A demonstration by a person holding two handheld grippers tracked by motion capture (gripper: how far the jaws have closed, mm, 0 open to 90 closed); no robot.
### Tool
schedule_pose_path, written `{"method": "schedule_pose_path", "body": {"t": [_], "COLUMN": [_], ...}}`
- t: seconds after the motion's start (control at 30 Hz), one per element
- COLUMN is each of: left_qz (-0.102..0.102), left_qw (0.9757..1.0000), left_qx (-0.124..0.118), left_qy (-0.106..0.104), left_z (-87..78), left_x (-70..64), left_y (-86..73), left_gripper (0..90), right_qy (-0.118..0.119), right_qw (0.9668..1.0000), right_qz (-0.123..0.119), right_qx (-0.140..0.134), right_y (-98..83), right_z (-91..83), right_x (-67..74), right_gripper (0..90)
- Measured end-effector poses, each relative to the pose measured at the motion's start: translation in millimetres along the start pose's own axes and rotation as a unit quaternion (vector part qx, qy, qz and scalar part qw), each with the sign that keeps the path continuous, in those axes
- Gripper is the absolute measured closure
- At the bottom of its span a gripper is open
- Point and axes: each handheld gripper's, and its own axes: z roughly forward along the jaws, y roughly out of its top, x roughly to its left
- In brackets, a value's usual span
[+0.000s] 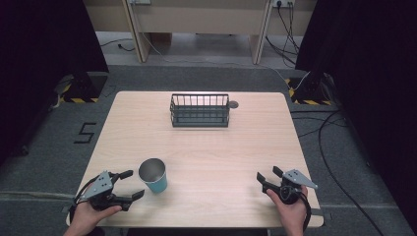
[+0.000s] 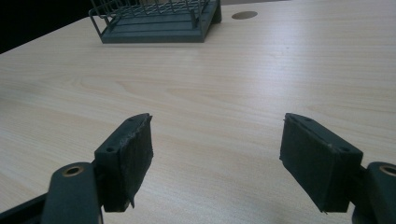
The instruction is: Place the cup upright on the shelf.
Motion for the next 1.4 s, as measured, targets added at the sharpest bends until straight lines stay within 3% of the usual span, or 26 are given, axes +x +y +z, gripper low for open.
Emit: {"method": "schedule_pose_path", "body": {"t": [0.43, 1.13, 1.4], "left_qz": [-0.002, 0.003, 0.008], "left_qw": [0.9998, 0.9999, 1.0000], "left_qx": [-0.018, -0.006, -0.003], "left_qy": [0.009, 0.008, 0.002], "left_z": [10.7, 34.6, 44.1], "left_x": [-8.8, -14.9, -11.5], "left_y": [6.1, 11.8, 16.0], "left_gripper": [14.3, 14.1, 13.7], "right_qy": [0.001, -0.001, -0.001], "right_qw": [1.0000, 1.0000, 1.0000], "right_qz": [-0.007, -0.004, -0.005], "right_qx": [0.000, -0.002, -0.002], "right_y": [0.2, 0.0, 0.0], "right_z": [0.4, 0.0, 0.1], "right_x": [-0.1, -0.4, -0.4], "right_gripper": [26.1, 26.1, 26.1]}}
